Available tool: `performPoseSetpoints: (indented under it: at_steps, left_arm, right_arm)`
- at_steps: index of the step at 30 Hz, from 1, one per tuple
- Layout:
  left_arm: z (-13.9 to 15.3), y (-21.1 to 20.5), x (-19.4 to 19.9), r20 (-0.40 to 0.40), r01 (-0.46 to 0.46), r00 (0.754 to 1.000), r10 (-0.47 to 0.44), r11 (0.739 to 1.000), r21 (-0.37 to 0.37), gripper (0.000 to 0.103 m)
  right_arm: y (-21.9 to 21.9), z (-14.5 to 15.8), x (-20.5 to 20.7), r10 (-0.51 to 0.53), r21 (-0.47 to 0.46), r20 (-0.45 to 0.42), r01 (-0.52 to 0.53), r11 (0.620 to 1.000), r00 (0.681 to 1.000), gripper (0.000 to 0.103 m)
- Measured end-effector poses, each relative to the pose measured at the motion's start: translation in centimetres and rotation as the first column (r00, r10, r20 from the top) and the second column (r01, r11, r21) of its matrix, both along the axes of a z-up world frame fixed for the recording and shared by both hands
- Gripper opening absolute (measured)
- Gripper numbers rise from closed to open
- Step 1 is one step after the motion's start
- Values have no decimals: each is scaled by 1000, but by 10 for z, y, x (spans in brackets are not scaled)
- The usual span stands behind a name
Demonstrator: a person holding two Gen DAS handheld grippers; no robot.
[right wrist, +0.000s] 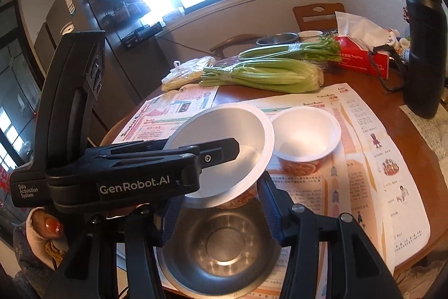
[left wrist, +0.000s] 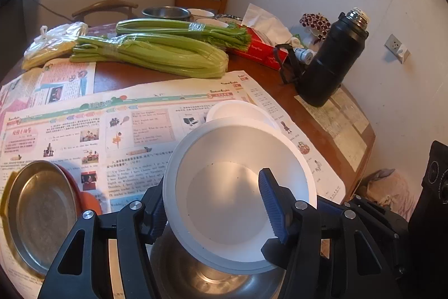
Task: Organize plates and bowls
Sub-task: 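Lower the white paper bowl into the deep steel bowl with the left tool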
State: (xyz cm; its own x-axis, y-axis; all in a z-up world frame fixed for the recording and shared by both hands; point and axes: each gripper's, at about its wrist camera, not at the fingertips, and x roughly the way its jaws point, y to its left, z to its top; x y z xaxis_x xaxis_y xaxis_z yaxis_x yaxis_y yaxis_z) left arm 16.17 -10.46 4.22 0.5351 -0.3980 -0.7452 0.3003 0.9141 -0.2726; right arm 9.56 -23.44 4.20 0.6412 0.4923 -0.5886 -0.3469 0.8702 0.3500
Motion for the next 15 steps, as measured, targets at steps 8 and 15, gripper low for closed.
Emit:
performPoseSetpoints:
  at_steps: [8,15]
  left_arm:
    - [-3,-5,-10,-3,21,1000,-21,1000,-1,60]
    - [-10,-10,-22,-17,50,999,-50,999,-16,60]
  right_arm:
    - [-3,-1,-10,-3,-27,-6,3,1000,1000,53]
    - [-10,-8,-19,-7,-37,-31,6,999,999,53]
